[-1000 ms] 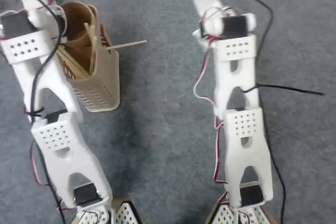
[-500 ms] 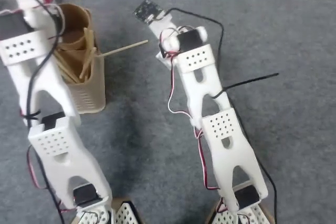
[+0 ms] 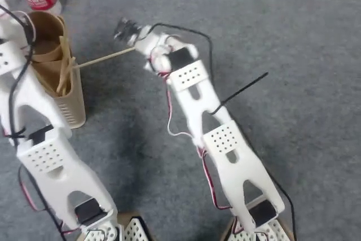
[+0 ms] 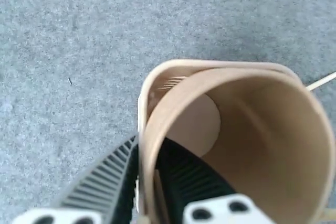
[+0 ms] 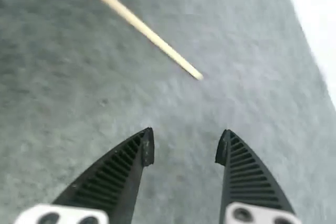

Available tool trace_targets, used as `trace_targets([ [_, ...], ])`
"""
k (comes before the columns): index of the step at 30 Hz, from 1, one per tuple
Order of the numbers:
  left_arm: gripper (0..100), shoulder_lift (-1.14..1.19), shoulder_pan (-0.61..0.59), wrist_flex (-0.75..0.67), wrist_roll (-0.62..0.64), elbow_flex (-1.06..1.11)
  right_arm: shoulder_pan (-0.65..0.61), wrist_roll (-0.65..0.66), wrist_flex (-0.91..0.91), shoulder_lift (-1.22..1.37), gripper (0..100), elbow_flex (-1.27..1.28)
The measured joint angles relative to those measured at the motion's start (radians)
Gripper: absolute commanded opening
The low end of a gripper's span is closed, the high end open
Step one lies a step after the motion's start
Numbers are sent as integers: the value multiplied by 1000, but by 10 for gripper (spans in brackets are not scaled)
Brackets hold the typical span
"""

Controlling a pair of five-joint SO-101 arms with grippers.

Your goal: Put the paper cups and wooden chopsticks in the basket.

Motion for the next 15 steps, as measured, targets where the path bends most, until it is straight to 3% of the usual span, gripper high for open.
trace_targets([
  [10,9,74,-44,-2,2,-11,-35,121,-233,152,198,2],
  [15,10,115,-117,-3,-32,-35,-35,133,-494,261,197,2],
])
